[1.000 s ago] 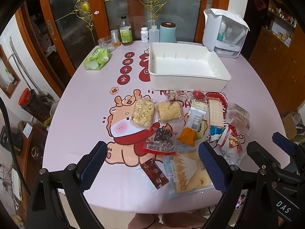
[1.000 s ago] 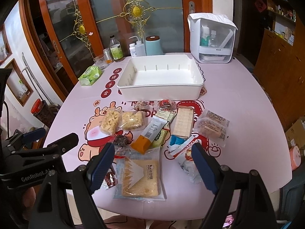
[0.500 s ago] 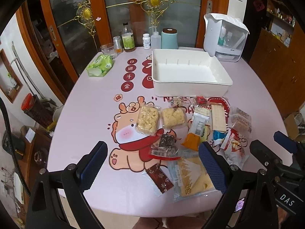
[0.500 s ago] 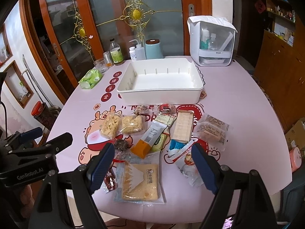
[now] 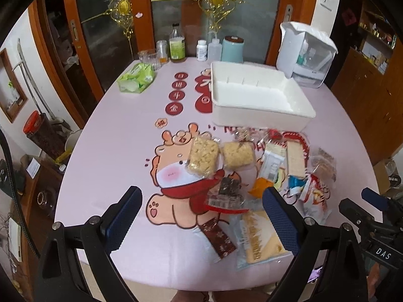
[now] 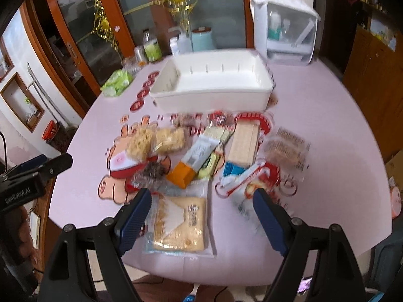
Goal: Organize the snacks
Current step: 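Grasp the brown chocolate packet with the left tool while the right tool grasps the bread bag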
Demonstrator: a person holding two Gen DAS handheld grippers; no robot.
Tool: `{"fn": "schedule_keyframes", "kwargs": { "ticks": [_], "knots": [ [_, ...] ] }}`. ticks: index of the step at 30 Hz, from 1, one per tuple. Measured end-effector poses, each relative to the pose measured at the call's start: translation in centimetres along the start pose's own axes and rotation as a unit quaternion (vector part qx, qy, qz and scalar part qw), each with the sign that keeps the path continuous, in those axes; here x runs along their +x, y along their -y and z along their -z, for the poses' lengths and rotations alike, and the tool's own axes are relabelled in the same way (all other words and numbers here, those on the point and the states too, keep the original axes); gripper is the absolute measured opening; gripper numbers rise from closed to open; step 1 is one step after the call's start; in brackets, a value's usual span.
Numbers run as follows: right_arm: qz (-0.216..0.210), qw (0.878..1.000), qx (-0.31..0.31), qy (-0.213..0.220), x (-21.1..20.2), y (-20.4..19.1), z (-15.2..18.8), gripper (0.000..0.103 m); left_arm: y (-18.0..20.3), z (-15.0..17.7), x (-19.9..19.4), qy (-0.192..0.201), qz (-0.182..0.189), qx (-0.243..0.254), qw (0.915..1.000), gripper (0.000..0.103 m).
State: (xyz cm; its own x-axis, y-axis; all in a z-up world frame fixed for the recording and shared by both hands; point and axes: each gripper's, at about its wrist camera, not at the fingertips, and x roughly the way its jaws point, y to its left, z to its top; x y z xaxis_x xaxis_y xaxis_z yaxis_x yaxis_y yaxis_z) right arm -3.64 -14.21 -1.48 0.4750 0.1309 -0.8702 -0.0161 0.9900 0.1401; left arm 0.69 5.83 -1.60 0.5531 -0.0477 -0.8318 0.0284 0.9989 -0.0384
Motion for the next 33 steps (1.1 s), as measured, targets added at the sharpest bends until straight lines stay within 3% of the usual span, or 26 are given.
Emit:
{"fn": "schedule_keyframes", "kwargs": {
  "ticks": [5, 8, 16, 26, 33],
  "knots": [
    [-0.016, 0.999, -0.022, -0.039, 2.7, -1.1, 1.6, 0.085, -1.4, 1.1, 2.6, -0.032, -0.008, -0.008, 0.9994, 0.096],
    [-0.034, 0.997, -0.038, -0.059, 4.7, -2.0, 2.5, 0.098, -1.9, 2.1, 4.5, -0.056, -0.007, -0.013, 0.9983, 0.096],
    [-0.059, 0.991, -0.031, -0.113, 11.0, -3.0, 4.3, 0.103, -2.0, 5.6, 10.8, -0.117, -0.015, -0.010, 0.9930, 0.096],
    [0.005, 0.988, -0.072, -0.138, 15.4, -5.4, 6.7, 0.103, -3.0, 8.1, 16.1, -0.168, -0.015, -0.033, 0.9851, 0.096],
    [0.013, 0.987, -0.069, -0.146, 16.6, -4.6, 7.0, 0.103, -3.2, 8.6, 17.1, -0.185, -0.010, -0.048, 0.9815, 0.096]
  ]
}}
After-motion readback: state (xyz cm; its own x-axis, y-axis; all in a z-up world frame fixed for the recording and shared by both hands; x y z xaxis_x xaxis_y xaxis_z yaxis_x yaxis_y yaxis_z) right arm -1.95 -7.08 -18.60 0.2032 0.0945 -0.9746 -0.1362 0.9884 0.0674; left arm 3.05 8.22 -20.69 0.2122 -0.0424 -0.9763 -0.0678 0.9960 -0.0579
